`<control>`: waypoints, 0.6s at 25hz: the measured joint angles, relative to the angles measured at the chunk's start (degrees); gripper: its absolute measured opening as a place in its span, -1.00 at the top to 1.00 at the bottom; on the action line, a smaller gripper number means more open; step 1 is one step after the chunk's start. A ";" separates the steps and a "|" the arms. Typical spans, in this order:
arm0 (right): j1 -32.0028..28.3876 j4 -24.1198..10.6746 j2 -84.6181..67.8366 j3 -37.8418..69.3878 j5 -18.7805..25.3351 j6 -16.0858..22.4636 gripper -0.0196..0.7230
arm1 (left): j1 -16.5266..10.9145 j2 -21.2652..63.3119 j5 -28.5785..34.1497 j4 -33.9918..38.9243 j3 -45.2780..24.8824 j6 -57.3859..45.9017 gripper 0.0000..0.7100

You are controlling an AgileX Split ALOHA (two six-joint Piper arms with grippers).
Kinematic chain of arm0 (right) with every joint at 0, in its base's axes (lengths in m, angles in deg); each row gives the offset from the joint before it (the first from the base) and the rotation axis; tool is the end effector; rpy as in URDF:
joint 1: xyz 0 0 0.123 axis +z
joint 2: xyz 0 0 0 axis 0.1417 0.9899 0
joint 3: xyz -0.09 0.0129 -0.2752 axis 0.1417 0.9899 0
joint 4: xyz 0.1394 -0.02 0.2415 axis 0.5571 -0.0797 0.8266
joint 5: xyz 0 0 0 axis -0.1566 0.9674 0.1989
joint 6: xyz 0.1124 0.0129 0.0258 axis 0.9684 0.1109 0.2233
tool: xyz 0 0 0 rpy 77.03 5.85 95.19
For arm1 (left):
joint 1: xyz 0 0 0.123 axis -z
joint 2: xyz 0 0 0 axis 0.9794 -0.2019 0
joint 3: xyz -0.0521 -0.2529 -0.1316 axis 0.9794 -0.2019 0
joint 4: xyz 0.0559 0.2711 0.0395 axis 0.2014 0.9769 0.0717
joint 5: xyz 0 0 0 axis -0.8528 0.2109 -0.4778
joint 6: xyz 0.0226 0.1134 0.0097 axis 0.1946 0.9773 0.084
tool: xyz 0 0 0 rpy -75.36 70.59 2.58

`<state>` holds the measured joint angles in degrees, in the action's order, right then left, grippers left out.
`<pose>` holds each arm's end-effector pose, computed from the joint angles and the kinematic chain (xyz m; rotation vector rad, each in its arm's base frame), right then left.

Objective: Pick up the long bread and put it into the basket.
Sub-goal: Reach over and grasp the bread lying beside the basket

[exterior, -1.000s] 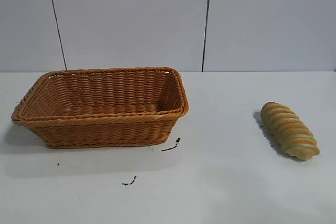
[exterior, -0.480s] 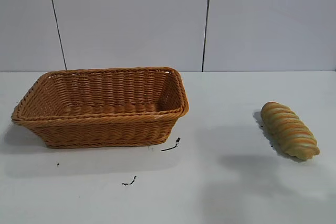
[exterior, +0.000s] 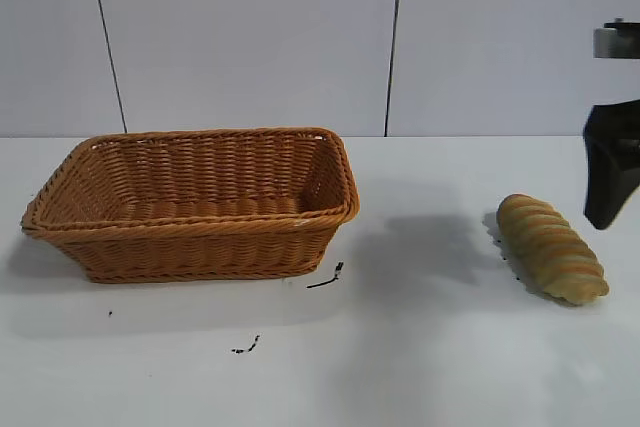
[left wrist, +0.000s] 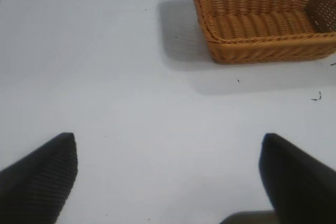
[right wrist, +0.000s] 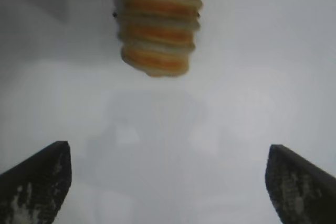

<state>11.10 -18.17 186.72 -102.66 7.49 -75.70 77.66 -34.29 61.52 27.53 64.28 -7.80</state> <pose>0.3964 0.0245 0.1563 -0.1305 2.9659 0.0538 0.0363 -0.0015 0.2803 0.0247 2.0350 0.0071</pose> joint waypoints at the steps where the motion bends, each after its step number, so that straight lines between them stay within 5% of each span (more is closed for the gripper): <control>1: 0.00 -0.05 1.38 -1.43 0.14 0.00 -0.91 | 0.00 0.00 0.00 0.00 0.00 0.00 -0.95; 15: 0.00 0.17 15.27 -10.52 -3.63 0.21 -0.91 | 0.00 0.00 0.00 0.00 0.00 0.00 -0.95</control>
<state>11.10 -18.01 201.99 -113.17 3.86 -75.49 77.66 -34.29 61.52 27.53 64.28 -7.80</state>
